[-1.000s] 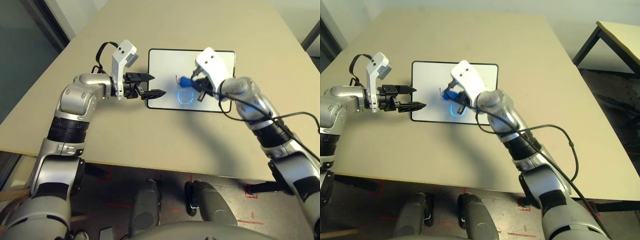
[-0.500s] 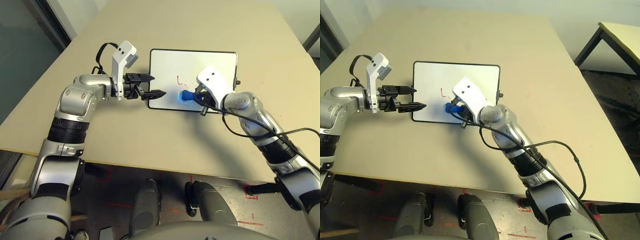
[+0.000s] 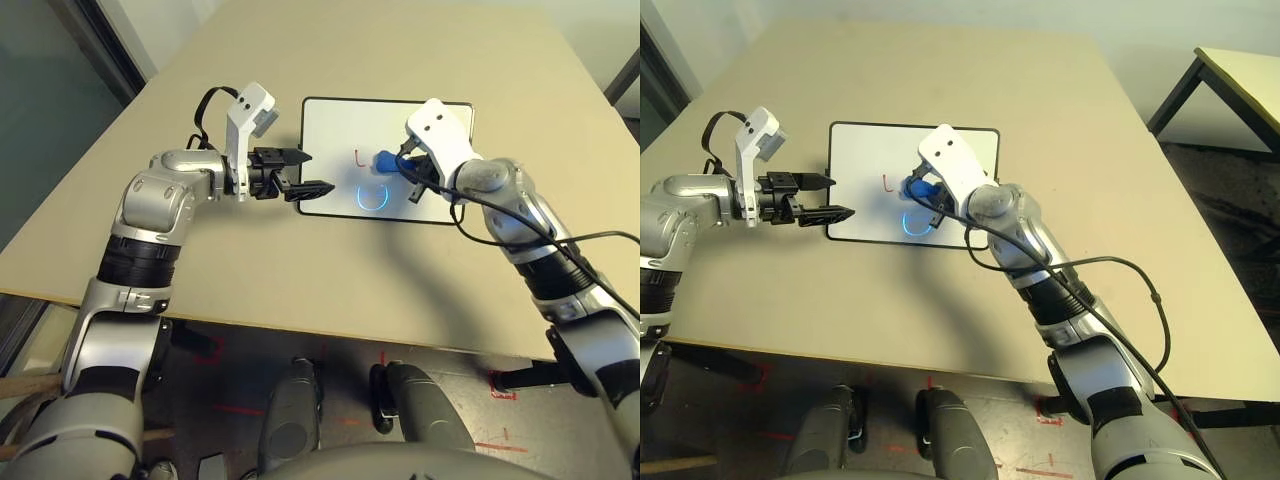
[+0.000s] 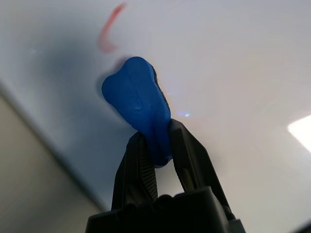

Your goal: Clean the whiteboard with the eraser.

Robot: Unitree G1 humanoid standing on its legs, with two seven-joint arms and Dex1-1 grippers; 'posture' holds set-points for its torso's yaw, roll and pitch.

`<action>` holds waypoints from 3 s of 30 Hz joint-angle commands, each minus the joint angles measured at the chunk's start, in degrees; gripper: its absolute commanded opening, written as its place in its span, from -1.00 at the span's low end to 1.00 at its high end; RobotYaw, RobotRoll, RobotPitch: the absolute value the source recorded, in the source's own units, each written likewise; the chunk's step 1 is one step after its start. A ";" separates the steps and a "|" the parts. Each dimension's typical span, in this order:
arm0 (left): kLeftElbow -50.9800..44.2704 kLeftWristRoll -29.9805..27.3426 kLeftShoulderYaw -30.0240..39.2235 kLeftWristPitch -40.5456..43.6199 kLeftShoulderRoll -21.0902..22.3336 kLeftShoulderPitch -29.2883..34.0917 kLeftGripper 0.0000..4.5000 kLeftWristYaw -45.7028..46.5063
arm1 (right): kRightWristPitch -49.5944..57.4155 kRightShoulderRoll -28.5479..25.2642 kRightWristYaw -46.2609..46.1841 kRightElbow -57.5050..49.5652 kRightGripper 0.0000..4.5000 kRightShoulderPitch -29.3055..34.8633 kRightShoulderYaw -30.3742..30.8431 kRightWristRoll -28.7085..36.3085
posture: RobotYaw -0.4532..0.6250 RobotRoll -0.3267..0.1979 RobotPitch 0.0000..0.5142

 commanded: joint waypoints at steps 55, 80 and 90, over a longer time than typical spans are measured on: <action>-1.75 -0.63 -0.81 1.73 0.04 0.96 1.00 0.23 | -1.23 4.09 -1.92 8.56 -0.75 -9.16 -2.10 -0.92 | -0.19 0.25 -0.38; -2.54 -1.02 -0.54 2.03 -0.02 1.35 1.00 0.89 | -5.22 6.06 -2.87 16.29 -0.75 -14.26 -2.76 -1.39 | -0.16 0.25 -0.43; -2.85 -1.19 -0.40 2.41 0.16 1.61 1.00 1.03 | 1.54 3.17 3.03 0.61 -0.75 -1.57 3.96 -2.49 | -0.16 0.25 -0.40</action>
